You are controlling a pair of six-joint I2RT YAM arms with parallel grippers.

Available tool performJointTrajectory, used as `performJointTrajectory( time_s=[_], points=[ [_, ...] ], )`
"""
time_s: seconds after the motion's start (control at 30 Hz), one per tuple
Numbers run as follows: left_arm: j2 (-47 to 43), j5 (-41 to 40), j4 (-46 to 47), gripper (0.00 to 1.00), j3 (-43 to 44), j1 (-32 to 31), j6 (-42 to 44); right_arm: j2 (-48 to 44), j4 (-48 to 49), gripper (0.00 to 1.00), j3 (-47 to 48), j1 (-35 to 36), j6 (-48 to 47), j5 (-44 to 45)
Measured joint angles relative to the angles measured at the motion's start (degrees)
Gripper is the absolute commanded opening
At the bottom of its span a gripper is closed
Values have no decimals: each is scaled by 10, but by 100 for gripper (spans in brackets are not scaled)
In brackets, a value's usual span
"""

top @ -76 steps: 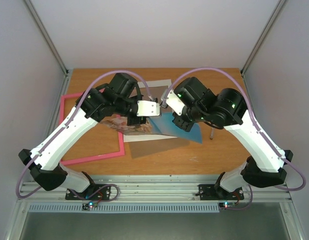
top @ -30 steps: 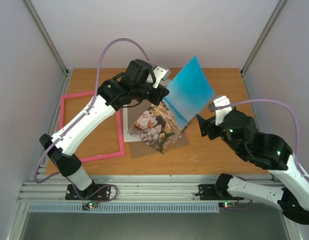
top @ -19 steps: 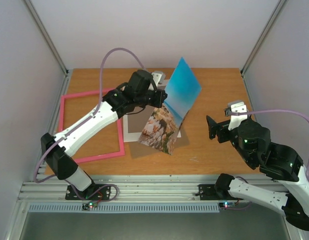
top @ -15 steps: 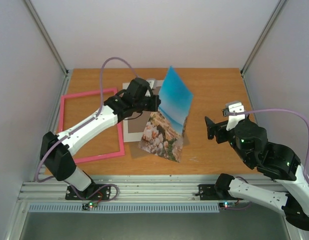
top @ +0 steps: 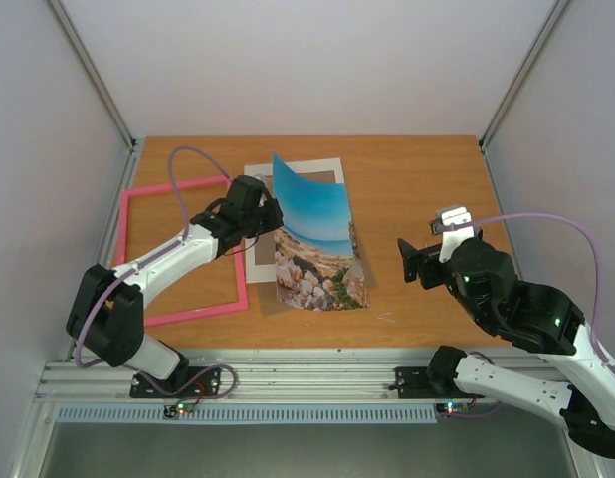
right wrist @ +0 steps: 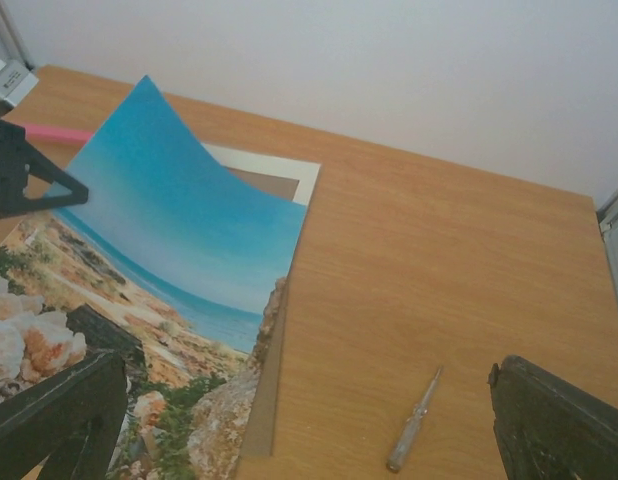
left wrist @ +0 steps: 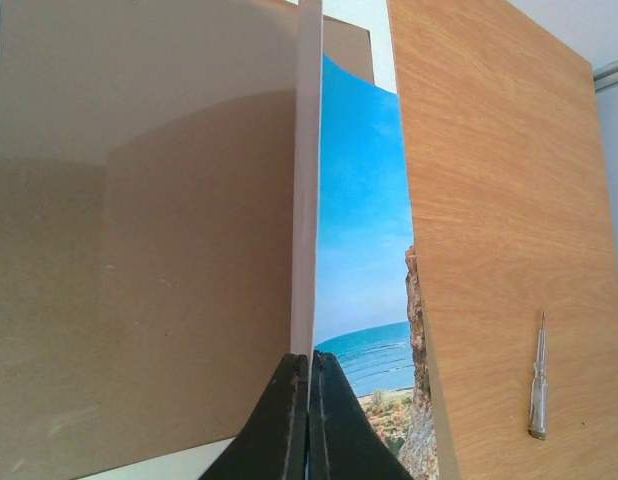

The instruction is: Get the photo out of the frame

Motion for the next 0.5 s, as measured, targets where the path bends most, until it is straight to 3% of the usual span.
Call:
performJointTrajectory(
  time_s=[0.5],
  points=[
    [103, 48, 41, 3, -7, 3, 40, -10, 0, 98, -48, 0, 6, 1]
  ],
)
